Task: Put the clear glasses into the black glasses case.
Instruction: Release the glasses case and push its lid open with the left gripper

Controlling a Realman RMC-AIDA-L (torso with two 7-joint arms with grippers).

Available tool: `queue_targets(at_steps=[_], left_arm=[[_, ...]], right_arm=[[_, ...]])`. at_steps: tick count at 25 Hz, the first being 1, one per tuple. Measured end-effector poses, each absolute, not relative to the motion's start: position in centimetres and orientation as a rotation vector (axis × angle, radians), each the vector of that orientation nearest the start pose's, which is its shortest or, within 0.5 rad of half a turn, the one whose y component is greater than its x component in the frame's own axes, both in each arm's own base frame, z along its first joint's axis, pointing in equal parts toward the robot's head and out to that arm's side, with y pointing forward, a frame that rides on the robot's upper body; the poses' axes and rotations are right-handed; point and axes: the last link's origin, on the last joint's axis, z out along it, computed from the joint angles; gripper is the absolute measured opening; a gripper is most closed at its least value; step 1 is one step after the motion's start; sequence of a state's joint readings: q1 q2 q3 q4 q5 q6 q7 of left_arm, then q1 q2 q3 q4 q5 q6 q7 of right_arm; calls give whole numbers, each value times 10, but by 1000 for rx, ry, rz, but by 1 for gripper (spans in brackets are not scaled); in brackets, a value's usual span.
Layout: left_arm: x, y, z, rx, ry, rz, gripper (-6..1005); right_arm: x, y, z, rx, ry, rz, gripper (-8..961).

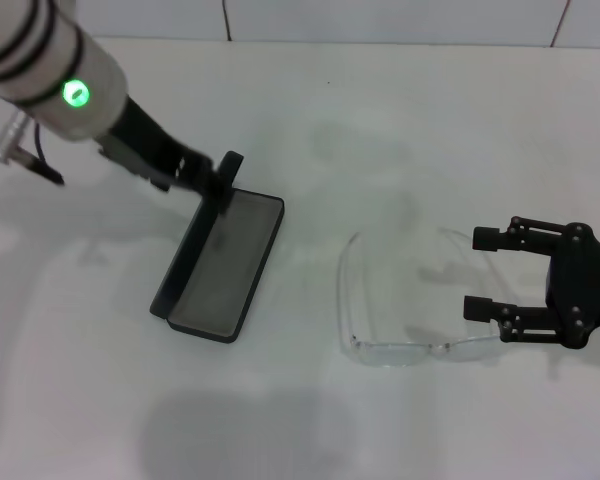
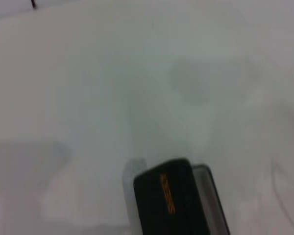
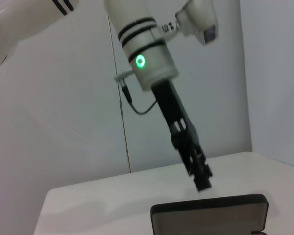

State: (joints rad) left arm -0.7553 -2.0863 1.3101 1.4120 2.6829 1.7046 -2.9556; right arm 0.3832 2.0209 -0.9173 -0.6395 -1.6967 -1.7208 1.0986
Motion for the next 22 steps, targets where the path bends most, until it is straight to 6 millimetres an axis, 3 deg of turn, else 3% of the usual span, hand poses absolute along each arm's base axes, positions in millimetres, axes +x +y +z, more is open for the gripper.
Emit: queue_targets(at_steps=[7,22], left_arm=[[-145,369,-6,-2347,-1250,558,725],[-144,378,-10,-2339,-1226,526,715]], right_arm=[[265,285,6,-2774,276,941,767],[264,285,5,-2781,273,941,767]])
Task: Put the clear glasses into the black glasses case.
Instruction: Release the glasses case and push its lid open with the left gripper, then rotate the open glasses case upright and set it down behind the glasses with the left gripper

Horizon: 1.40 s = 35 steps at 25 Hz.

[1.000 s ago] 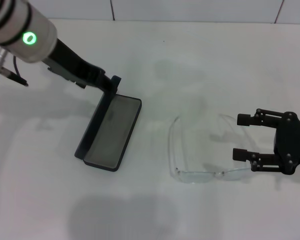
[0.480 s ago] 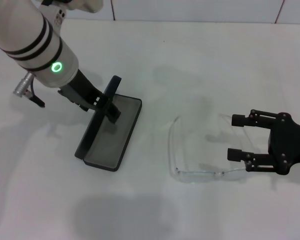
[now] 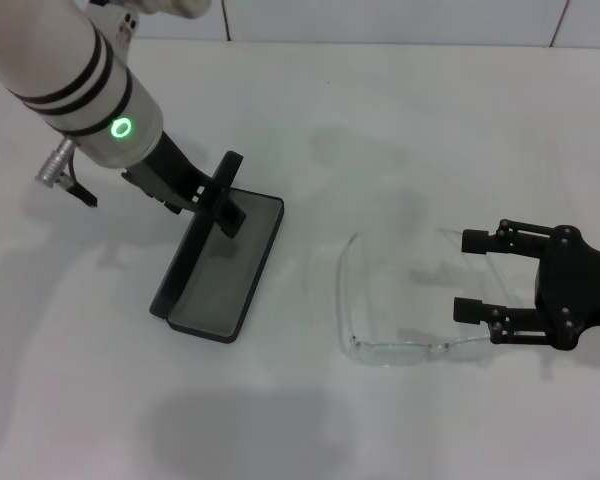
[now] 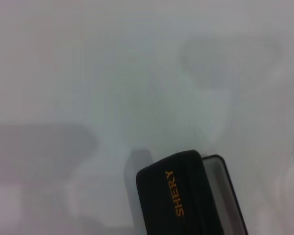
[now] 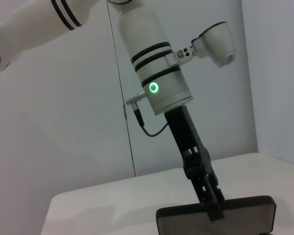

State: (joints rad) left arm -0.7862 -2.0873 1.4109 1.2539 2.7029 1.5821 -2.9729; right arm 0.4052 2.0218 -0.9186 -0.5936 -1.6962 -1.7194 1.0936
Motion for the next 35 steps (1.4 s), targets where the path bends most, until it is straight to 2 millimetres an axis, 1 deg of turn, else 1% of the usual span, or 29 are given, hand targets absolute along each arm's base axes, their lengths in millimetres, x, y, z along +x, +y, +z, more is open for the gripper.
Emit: queue_targets(at_steps=[7,15,17,24,28,32,33,34,35], left_arm=[[-148,381,-13,-2328,-1234,574,711],[-146,383,-10,-2334,-1139,608,706],[-147,383,-10,-2337,-1134,612,509],[-146,383,-11,-2345,-1118,619,363],[-146,382,-12,-2378,-1065,637,279],[-145,382,-12,-2406,-1017,649,217],[-144,383,-12,-2418,-989,650,202],[-138,385,-13,-2441,-884,636,202],[-136,387,-12,-2441,-846,632,202]], right_arm=[[265,286,4,-2777,277,934,766],[264,287,5,-2748,266,958,767],[264,287,5,-2738,266,971,766],[264,288,6,-2733,264,971,766],[264,288,6,-2728,252,969,766],[264,288,7,-2721,251,974,767],[264,288,7,-2721,251,974,767],[265,288,7,-2708,256,983,767],[265,288,7,-2707,256,984,767]])
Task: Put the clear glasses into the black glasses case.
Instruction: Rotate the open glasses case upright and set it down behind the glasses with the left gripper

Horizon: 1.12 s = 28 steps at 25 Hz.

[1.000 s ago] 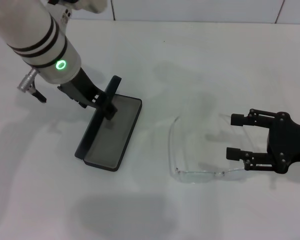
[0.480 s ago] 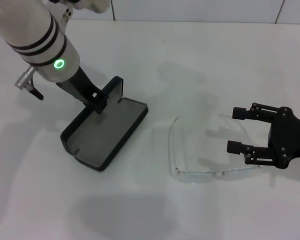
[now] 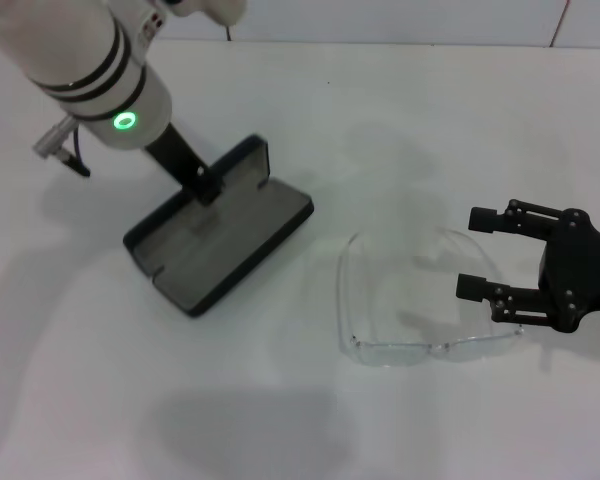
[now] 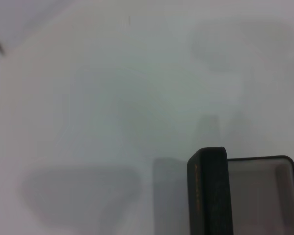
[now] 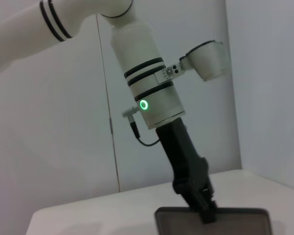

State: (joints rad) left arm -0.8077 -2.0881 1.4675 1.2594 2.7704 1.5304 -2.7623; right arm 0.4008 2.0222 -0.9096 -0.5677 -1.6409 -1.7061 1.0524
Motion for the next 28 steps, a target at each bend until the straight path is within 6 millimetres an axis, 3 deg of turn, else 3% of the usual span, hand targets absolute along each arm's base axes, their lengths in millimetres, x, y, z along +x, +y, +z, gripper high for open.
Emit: queue_targets(at_steps=[6,14,21,28], left_arm=[[-117,390,-19,-2475,-398,635,204],[-96,379,-49,-2581,162,612,206],[-96,373,-70,-2590,395,603,207],[-97,372,-74,-2588,446,620,209]], right_arm=[[268,283,6,-2673,269,1022,767],[272,277,4,-2661,296,1045,766],[273,269,4,-2633,312,1114,767],[275,266,2,-2627,323,1123,767]])
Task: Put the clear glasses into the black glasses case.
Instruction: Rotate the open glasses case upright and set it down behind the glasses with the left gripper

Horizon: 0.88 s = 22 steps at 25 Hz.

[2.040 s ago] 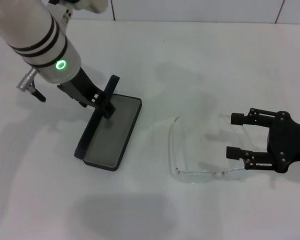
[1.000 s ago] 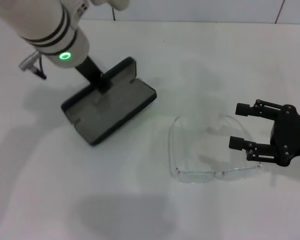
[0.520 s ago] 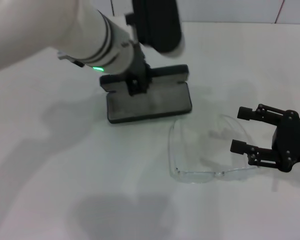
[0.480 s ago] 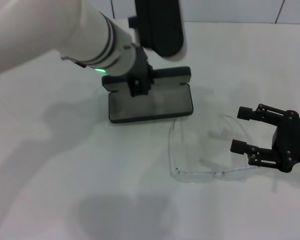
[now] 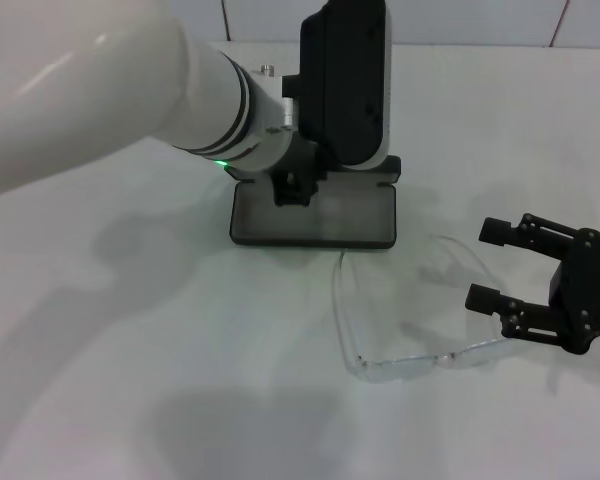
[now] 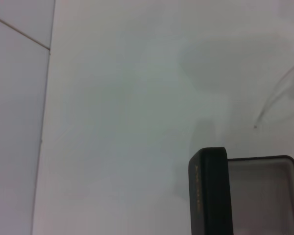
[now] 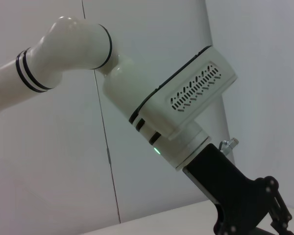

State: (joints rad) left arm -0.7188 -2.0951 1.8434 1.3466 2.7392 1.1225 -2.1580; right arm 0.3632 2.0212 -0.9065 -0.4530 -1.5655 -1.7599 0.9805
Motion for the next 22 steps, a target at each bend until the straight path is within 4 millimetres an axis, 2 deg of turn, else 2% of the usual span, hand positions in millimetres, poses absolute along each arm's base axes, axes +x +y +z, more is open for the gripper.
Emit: queue_targets(at_steps=[6,14,22], left_arm=[[-88,375,-68,-2557,453,541,210],[-101,377,-74,-2567,440,574,212],[-96,378,-73,-2547,404,570,214]], right_arm=[[274,266,2,-2622,320,1132,766],[274,267,2,-2620,319,1134,767],[274,266,2,-2618,322,1134,766]])
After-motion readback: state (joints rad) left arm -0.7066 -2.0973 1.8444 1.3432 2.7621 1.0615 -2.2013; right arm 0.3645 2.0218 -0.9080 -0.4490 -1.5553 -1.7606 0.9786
